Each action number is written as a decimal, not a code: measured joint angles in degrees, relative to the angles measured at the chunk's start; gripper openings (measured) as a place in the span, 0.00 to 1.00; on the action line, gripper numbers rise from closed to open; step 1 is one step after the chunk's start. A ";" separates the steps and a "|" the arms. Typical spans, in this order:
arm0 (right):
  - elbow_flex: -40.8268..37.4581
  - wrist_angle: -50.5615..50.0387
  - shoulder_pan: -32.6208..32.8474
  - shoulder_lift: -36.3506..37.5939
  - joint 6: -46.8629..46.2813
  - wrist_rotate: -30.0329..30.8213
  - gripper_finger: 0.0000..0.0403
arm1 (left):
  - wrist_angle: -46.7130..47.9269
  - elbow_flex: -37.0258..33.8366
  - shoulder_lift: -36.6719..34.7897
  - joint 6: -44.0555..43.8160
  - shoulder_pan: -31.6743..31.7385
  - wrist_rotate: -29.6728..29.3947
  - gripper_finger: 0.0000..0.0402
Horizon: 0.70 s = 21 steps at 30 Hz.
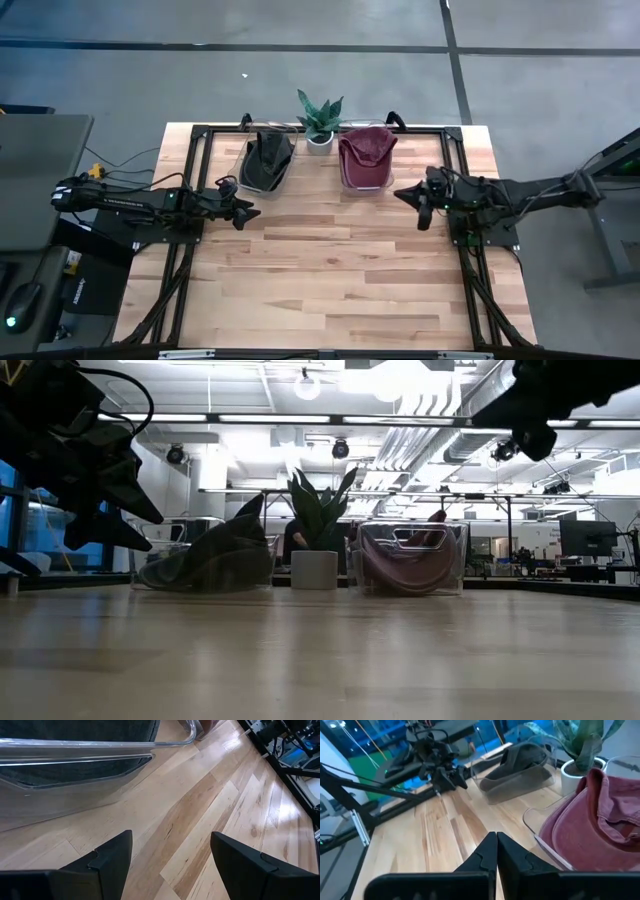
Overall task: Pick & Place hat
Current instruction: Return to Home Position
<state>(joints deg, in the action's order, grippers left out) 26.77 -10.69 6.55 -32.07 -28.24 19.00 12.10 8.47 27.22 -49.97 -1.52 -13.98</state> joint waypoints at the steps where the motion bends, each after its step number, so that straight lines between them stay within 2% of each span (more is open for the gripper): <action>1: -0.79 0.19 0.00 1.17 0.12 0.17 0.00 | 0.02 0.00 0.00 0.00 0.00 0.00 0.65; 14: -8.03 0.48 -0.02 15.10 4.01 1.92 0.00 | 0.00 0.00 0.00 0.00 0.00 -0.02 0.65; 21: -14.91 11.05 -0.02 17.94 14.16 2.33 0.00 | 0.02 0.00 0.00 0.02 0.00 0.00 0.65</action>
<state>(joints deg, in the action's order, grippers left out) 11.85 0.36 6.52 -14.13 -14.08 21.32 12.12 8.47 27.23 -49.95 -1.52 -13.98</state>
